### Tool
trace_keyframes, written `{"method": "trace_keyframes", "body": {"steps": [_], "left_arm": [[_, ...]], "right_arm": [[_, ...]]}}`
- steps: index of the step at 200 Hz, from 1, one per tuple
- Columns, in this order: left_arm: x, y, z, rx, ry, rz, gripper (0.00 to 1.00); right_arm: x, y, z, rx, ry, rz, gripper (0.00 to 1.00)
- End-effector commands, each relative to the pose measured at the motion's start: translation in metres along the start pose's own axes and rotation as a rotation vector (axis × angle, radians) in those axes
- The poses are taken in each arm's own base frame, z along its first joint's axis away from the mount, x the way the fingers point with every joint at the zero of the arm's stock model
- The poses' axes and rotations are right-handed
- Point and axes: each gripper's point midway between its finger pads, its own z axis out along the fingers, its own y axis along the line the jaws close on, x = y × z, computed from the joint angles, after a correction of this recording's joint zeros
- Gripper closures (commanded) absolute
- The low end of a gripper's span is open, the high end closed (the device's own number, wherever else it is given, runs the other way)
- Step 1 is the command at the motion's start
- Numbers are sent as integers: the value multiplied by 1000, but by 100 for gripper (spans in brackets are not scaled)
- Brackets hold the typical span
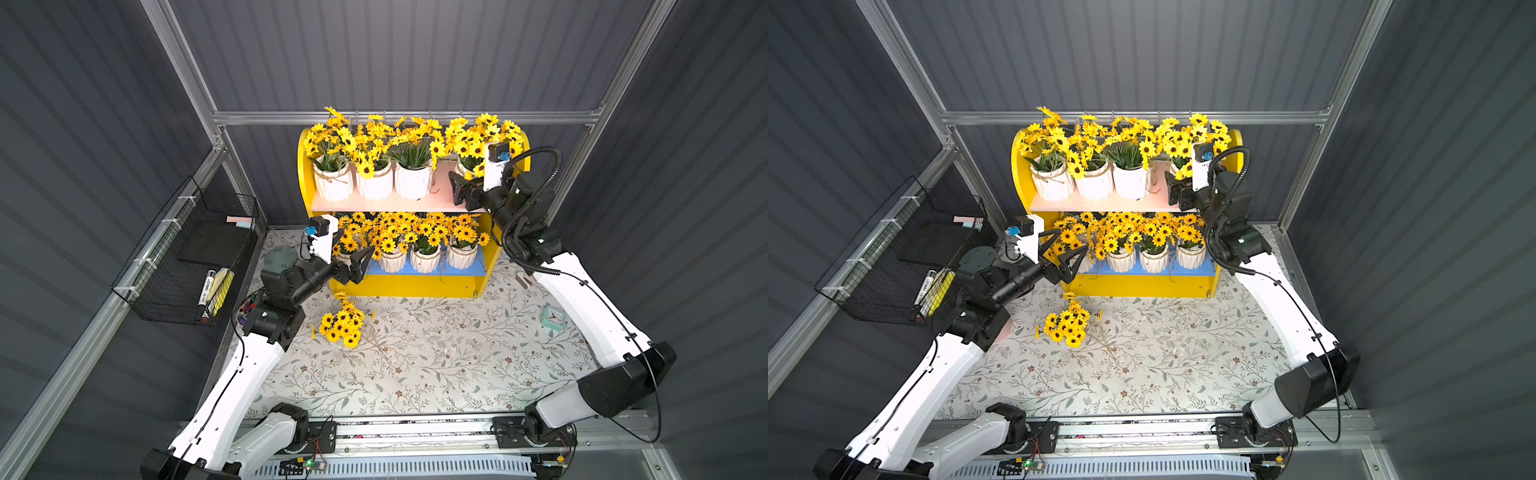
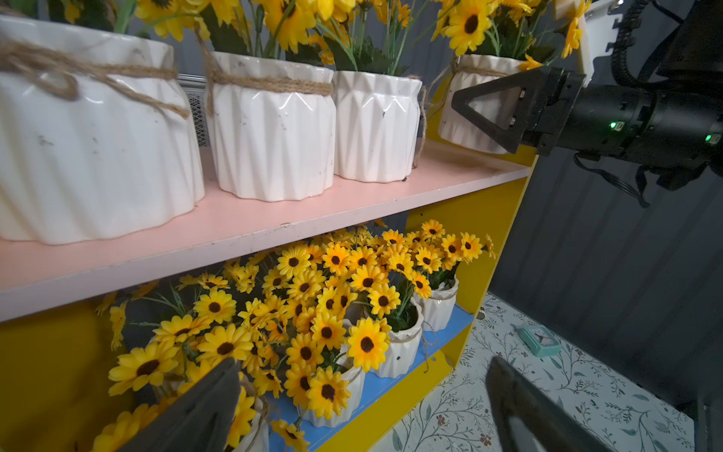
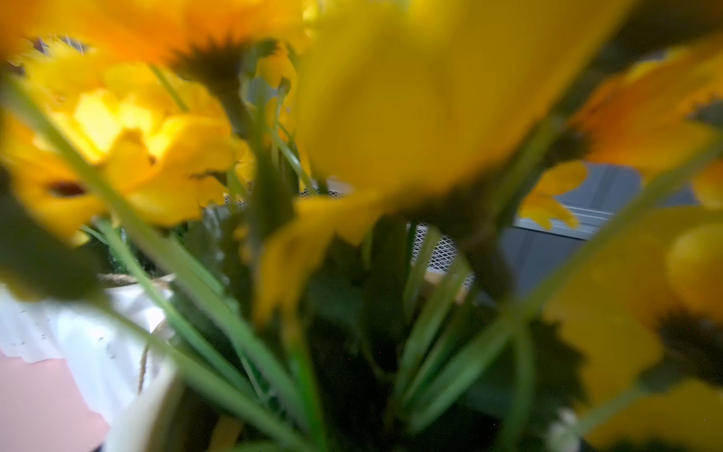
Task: Take the sunflower pots off the shelves
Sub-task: Pick up the sunflower pot from the shelf.
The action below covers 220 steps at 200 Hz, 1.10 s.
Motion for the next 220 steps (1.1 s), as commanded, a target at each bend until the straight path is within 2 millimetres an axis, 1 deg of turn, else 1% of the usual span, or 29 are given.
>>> {"method": "trace_keyframes", "body": {"steps": [1, 44, 78, 95, 103, 105, 111, 135, 148, 164, 180, 195, 207, 220], "left_arm": [[-6, 1, -4, -8, -31, 16, 0], [-5, 2, -4, -10, -29, 19, 1], [-6, 3, -5, -18, -30, 21, 0], [-6, 5, -6, -33, -31, 21, 1], [-7, 7, -7, -47, -33, 21, 0], [-6, 8, -7, -52, -32, 20, 1], [-7, 10, -8, -66, -33, 20, 1], [-6, 25, -13, -160, -36, 0, 1], [-2, 40, -17, -252, -28, -45, 1], [6, 59, -25, -372, -5, -81, 1], [9, 79, -36, -504, -5, -105, 1], [14, 98, -50, -642, 7, -125, 1], [17, 110, -60, -735, 14, -133, 1], [20, 119, -68, -802, 23, -128, 0]], "right_arm": [[-46, -6, -22, 28, -148, -3, 100], [-42, -5, -47, 26, -154, 17, 100], [-41, 8, -70, -3, -159, 9, 100], [-42, 21, -81, -18, -162, -11, 100], [-34, 32, -81, -37, -146, -31, 100], [-41, 33, -90, -39, -166, -31, 100], [-43, 41, -97, -53, -173, -45, 100], [-31, 72, -117, -106, -166, -73, 100], [-20, 87, -130, -150, -163, -46, 100], [1, 111, -144, -208, -161, -40, 100], [30, 133, -153, -254, -132, -40, 100], [64, 154, -159, -312, -88, -12, 100], [89, 170, -164, -351, -69, 10, 100], [114, 186, -166, -383, -49, 30, 100]]}}
